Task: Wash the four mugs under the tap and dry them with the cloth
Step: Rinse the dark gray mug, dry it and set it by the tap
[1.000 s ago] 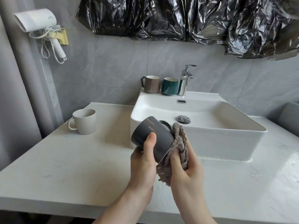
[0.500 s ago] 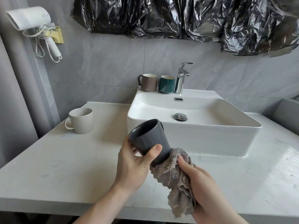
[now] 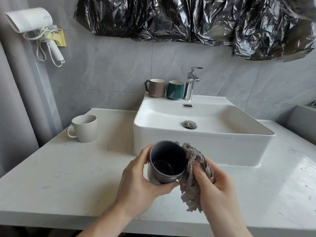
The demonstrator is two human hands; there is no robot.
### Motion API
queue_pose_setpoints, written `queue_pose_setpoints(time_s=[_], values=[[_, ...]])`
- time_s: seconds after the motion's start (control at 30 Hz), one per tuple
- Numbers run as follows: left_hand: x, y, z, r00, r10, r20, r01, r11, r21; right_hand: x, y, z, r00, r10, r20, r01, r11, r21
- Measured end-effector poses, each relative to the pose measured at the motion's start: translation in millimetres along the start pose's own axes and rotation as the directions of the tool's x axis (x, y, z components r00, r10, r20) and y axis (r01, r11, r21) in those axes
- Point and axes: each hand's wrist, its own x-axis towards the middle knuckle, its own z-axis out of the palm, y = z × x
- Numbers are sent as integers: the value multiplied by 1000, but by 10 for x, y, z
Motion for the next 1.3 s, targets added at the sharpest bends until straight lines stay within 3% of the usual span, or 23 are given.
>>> queue_pose_setpoints(time_s=[0.1, 0.17, 0.3, 0.37, 0.5, 0.6, 0.77, 0.9, 1.03, 1.1, 1.13, 1.23, 1.3], values=[[-24, -106, -9, 997, 74, 15, -76, 989, 128, 24, 35, -91, 984, -172, 53, 180, 961, -208], [-29, -125, 11, 989, 147, 30, -150, 973, 177, 92, 36, -126, 950, -259, 174, 310, 844, -439], [29, -151, 79, 967, 255, -23, -247, 952, 179, 284, -62, -51, 885, -168, 434, 450, 541, -710], [72, -193, 100, 953, 301, -30, -291, 940, 178, 382, -117, 24, 864, -83, 497, 473, 475, -742], [120, -277, 104, 942, 336, -16, -329, 930, 165, 551, -266, 152, 794, 150, 589, 446, 516, -732], [133, -375, 50, 944, 328, -32, -318, 932, 173, 602, -294, 190, 734, 203, 648, 483, 514, -709], [129, -406, -3, 934, 354, -49, -332, 910, 246, 505, -288, 123, 723, 147, 676, 532, 505, -679], [143, -437, 3, 934, 352, -58, -322, 901, 289, 489, -279, -61, 768, 101, 633, 562, 367, -741], [154, -419, 14, 939, 324, -116, -284, 921, 267, 571, -65, -223, 809, -159, 566, 585, 307, -750], [150, -403, -6, 944, 288, -158, -250, 943, 221, 611, 44, -308, 830, -303, 467, 551, 329, -767], [144, -391, -12, 946, 279, -164, -244, 948, 207, 626, 83, -318, 861, -309, 403, 502, 399, -767], [129, -372, 34, 949, 288, -129, -257, 942, 216, 628, 125, -174, 961, -86, 262, 223, 803, -552], [138, -374, 58, 956, 263, -130, -235, 951, 201, 621, 118, -26, 974, -39, 223, 120, 923, -366]])
